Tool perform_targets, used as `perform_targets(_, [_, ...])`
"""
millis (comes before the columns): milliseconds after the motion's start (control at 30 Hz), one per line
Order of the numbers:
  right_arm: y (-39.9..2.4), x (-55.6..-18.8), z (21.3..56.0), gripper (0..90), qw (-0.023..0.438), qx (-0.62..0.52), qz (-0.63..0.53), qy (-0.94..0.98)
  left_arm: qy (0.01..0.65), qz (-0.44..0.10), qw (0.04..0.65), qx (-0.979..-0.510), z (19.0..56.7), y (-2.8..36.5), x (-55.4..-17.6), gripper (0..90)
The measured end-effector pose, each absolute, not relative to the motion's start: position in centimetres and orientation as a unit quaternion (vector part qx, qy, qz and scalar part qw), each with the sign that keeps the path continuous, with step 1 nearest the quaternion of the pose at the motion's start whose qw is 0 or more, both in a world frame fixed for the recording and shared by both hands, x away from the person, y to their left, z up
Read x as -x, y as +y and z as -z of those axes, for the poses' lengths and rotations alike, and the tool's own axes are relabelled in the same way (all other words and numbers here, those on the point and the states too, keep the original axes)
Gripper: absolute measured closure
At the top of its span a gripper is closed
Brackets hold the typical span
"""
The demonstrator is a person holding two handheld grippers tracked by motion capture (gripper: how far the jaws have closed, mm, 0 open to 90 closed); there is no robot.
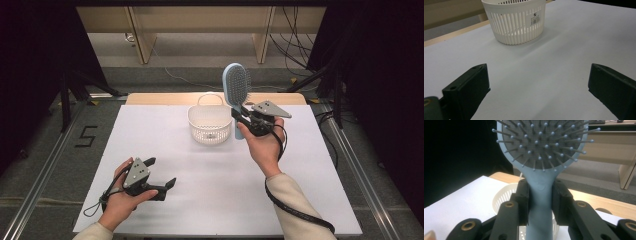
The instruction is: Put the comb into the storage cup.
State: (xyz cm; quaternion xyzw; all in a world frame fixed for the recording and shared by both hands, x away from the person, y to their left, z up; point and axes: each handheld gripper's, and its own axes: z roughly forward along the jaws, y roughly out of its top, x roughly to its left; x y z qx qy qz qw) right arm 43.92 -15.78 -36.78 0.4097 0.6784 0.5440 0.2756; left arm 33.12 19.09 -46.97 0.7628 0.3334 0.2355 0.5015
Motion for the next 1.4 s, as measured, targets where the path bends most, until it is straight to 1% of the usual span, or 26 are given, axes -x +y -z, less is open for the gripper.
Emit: perform_targets(1400, [-15.7,-45.0,35.8,70.4,0.287,-0.407,-0.552,0.669,0.335,-0.234,0.501,-0.763,47.0,19.2,-33.2,3.0])
